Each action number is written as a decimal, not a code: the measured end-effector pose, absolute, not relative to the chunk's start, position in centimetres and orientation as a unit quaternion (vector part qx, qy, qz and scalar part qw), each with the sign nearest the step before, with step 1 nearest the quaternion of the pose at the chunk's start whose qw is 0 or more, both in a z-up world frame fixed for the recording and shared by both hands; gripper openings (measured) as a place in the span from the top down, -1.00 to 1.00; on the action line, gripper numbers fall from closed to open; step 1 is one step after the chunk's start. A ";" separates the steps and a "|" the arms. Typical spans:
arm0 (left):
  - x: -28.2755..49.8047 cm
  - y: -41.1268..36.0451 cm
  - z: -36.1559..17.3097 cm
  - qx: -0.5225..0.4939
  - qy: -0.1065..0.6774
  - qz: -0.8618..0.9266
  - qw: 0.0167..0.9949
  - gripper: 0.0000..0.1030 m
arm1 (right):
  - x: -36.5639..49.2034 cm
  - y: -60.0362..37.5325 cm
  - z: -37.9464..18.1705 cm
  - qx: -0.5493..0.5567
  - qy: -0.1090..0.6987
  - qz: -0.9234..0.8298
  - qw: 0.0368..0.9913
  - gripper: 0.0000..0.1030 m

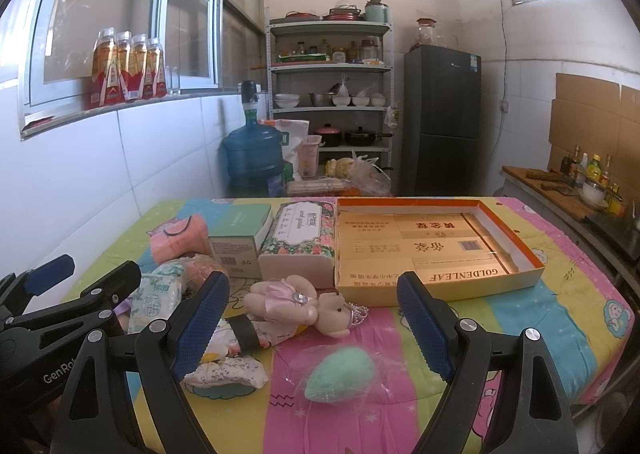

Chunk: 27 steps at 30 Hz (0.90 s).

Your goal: Organize soft objects

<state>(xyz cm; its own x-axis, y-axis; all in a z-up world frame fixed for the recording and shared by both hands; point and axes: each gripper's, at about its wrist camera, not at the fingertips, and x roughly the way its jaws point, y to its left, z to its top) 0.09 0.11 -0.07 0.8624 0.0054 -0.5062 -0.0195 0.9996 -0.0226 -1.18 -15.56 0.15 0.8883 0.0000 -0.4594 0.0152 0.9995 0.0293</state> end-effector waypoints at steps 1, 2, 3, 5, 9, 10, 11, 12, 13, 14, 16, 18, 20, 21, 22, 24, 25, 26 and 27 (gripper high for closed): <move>0.1 0.1 -0.1 -0.013 0.262 0.007 0.965 -0.65 | -1.2 -15.6 0.2 0.016 0.236 -0.004 0.972 -0.68; 0.1 0.1 -0.1 -0.013 0.262 0.007 0.965 -0.65 | -1.2 -15.6 0.2 0.016 0.236 -0.004 0.972 -0.68; 0.1 0.1 -0.1 -0.013 0.262 0.007 0.965 -0.65 | -1.2 -15.6 0.1 0.016 0.236 -0.004 0.972 -0.68; 0.1 0.1 -0.1 -0.014 0.262 0.007 0.965 -0.65 | -1.2 -15.6 0.2 0.017 0.236 -0.004 0.971 -0.68; 0.1 0.2 -0.2 -0.015 0.263 0.007 0.965 -0.65 | -1.2 -15.6 0.1 0.017 0.236 -0.004 0.972 -0.68; 0.1 0.3 -0.2 -0.015 0.263 0.008 0.965 -0.65 | -1.2 -15.6 0.1 0.016 0.237 -0.003 0.971 -0.68; 0.1 0.2 -0.2 -0.015 0.263 0.008 0.965 -0.65 | -1.2 -15.6 0.1 0.016 0.237 -0.003 0.971 -0.68; 0.1 0.3 -0.2 -0.015 0.263 0.008 0.965 -0.65 | -1.2 -15.5 0.1 0.016 0.237 -0.003 0.971 -0.68; 0.1 0.3 -0.3 -0.016 0.263 0.008 0.965 -0.65 | -1.2 -15.4 0.1 0.016 0.238 -0.002 0.971 -0.68; 0.1 0.4 -0.3 -0.016 0.263 0.009 0.965 -0.65 | -1.2 -15.3 0.1 0.016 0.238 -0.002 0.971 -0.68; 0.2 0.6 -0.4 -0.016 0.261 0.011 0.965 -0.65 | -1.2 -15.2 0.1 0.017 0.238 -0.001 0.971 -0.68; 0.2 1.0 -0.5 -0.019 0.259 0.015 0.966 -0.65 | -1.3 -15.2 0.0 0.017 0.240 0.000 0.971 -0.68; 0.1 1.7 -0.6 -0.022 0.253 0.020 0.967 -0.65 | -1.3 -15.1 -0.3 0.019 0.243 0.006 0.970 -0.68; 0.0 2.0 -0.7 -0.023 0.249 0.023 0.968 -0.65 | -1.3 -15.1 -0.6 0.022 0.245 0.011 0.969 -0.68; -0.1 2.5 -0.8 -0.023 0.246 0.026 0.969 -0.65 | -1.3 -15.1 -0.9 0.023 0.247 0.017 0.969 -0.68; -0.3 3.4 -1.3 -0.025 0.239 0.031 0.970 -0.65 | -1.3 -14.9 -1.6 0.024 0.253 0.031 0.967 -0.68; -0.4 3.9 -1.5 -0.026 0.237 0.033 0.971 -0.65 | -1.4 -14.7 -2.0 0.022 0.254 0.043 0.966 -0.68; -0.5 4.3 -1.7 -0.027 0.237 0.033 0.971 -0.65 | -1.5 -14.6 -2.3 0.018 0.255 0.054 0.965 -0.68; -0.6 4.7 -2.0 -0.029 0.239 0.034 0.970 -0.65 | -1.6 -14.2 -2.7 0.011 0.257 0.066 0.964 -0.68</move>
